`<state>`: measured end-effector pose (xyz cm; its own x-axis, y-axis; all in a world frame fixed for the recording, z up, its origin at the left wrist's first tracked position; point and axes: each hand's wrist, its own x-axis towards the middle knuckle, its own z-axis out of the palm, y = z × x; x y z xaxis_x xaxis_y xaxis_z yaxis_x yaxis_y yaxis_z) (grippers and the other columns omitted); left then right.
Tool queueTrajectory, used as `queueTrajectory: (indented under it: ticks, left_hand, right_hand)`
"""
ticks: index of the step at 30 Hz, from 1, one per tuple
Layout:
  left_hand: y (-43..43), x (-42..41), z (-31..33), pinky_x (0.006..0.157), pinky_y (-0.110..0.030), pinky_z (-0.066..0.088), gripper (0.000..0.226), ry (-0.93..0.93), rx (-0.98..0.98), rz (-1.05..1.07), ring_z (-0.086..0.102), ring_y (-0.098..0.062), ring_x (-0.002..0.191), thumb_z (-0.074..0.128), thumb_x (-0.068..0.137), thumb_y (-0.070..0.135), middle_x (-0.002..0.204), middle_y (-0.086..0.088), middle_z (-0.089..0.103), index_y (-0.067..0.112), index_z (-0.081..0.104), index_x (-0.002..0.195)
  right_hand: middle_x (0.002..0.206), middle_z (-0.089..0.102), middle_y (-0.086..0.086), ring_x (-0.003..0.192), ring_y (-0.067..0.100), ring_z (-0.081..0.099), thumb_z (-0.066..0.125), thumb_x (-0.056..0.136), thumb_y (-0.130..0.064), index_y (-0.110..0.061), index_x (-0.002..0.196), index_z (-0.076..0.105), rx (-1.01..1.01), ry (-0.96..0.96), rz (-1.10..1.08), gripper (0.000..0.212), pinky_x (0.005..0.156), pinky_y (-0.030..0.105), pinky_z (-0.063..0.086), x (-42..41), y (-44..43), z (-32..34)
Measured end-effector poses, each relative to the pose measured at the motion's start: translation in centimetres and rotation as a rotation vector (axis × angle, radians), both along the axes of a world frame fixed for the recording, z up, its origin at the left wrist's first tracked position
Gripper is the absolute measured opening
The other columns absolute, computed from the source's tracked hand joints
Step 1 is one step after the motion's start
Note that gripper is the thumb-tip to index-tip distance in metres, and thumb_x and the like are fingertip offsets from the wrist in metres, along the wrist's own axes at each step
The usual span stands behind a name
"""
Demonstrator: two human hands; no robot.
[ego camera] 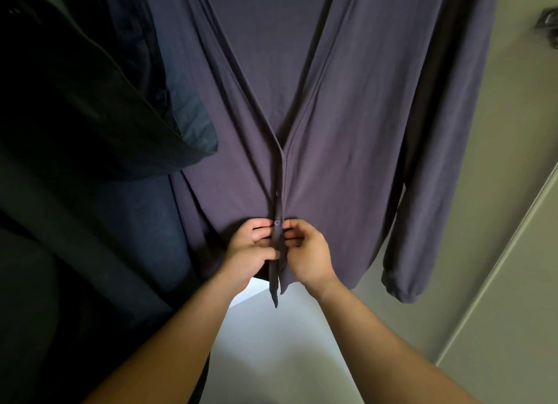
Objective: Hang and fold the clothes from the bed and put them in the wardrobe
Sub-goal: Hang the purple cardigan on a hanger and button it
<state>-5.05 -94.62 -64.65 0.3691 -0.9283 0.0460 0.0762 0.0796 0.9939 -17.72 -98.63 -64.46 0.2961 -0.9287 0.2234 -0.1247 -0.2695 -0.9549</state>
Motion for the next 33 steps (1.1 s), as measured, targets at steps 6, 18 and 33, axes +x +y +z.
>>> queueTrajectory:
  ticks: [6, 18, 33]
  left_hand:
    - [0.3, 0.4, -2.6, 0.067, -0.024, 0.056, 0.035, -0.115, 0.063, 0.036, 0.072, -0.017, 0.082, 0.063, 0.088, -0.017, 0.097, -0.009, 0.075, 0.004, 0.063, 0.116]
    - [0.9, 0.9, -4.2, 0.064, -0.023, 0.057, 0.018, -0.205, 0.079, 0.094, 0.073, -0.011, 0.078, 0.06, 0.099, 0.004, 0.085, 0.003, 0.078, 0.019, 0.069, 0.099]
    - [1.0, 1.1, -2.5, 0.061, -0.031, 0.059, 0.011, -0.289, 0.092, 0.296, 0.07, -0.019, 0.053, 0.075, 0.087, 0.009, 0.071, 0.003, 0.075, 0.021, 0.074, 0.086]
  right_hand:
    - [0.093, 0.072, 0.003, 0.088, 0.018, 0.068, 0.049, 0.081, 0.011, -0.015, 0.099, 0.069, 0.068, 0.069, -0.041, 0.037, 0.085, 0.023, 0.056, -0.2, 0.2, -1.2]
    - [0.073, 0.07, -0.008, 0.066, 0.005, 0.064, 0.06, 0.092, -0.012, -0.024, 0.092, 0.068, 0.089, 0.122, -0.114, 0.015, 0.064, 0.012, 0.048, -0.1, 0.0, -1.8]
    - [0.092, 0.071, -0.004, 0.084, 0.012, 0.067, 0.06, 0.097, -0.012, -0.016, 0.103, 0.07, -0.026, 0.183, -0.084, 0.012, 0.067, 0.003, 0.042, 0.3, 0.2, -1.2]
